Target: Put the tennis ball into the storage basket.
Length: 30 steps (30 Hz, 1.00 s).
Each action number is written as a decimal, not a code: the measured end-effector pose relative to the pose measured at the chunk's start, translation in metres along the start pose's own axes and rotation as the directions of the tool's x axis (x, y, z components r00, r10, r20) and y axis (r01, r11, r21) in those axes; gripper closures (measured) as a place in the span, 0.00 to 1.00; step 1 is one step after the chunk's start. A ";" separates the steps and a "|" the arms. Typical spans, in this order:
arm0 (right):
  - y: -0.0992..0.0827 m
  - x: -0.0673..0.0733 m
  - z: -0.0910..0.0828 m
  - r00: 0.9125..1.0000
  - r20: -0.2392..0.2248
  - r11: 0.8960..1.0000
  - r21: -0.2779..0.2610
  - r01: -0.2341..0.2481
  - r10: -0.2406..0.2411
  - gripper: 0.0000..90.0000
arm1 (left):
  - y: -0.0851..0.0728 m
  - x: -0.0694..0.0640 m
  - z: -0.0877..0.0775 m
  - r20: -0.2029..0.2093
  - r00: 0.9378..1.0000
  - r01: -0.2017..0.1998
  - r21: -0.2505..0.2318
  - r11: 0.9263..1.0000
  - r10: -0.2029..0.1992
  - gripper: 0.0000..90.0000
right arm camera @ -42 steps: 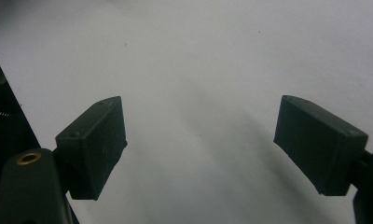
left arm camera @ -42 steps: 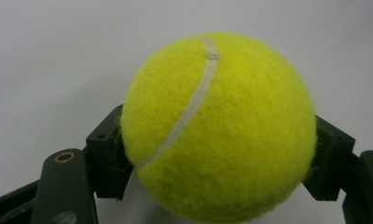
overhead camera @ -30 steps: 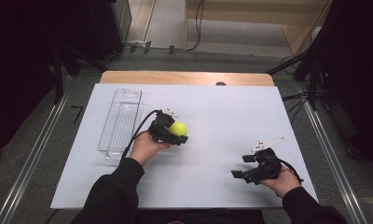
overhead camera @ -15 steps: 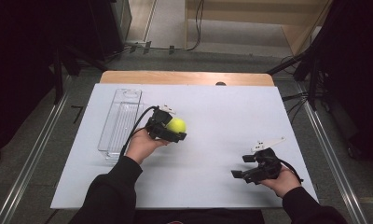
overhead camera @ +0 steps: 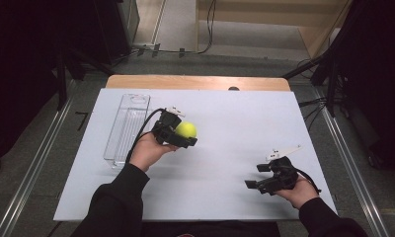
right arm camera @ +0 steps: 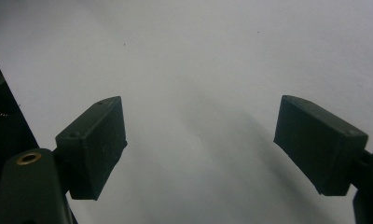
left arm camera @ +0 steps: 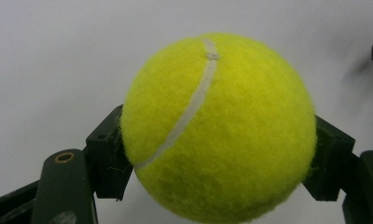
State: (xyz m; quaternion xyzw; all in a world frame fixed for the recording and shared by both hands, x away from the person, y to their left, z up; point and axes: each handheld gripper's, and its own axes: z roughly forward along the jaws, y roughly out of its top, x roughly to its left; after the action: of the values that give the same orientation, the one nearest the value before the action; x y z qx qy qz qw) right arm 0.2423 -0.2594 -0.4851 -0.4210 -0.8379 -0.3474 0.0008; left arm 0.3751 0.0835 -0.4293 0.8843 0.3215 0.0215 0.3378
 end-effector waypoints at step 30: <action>0.000 -0.001 0.000 1.000 0.000 1.000 -0.002 0.000 0.000 0.16 | 0.014 -0.006 -0.032 0.019 1.000 -0.002 -0.028 1.000 0.003 0.29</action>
State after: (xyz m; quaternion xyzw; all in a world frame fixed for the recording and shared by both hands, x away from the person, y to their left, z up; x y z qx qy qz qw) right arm 0.2426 -0.2599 -0.4854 -0.4212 -0.8374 -0.3483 0.0003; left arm 0.3695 0.0906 -0.3951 0.8801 0.3169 0.0179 0.3530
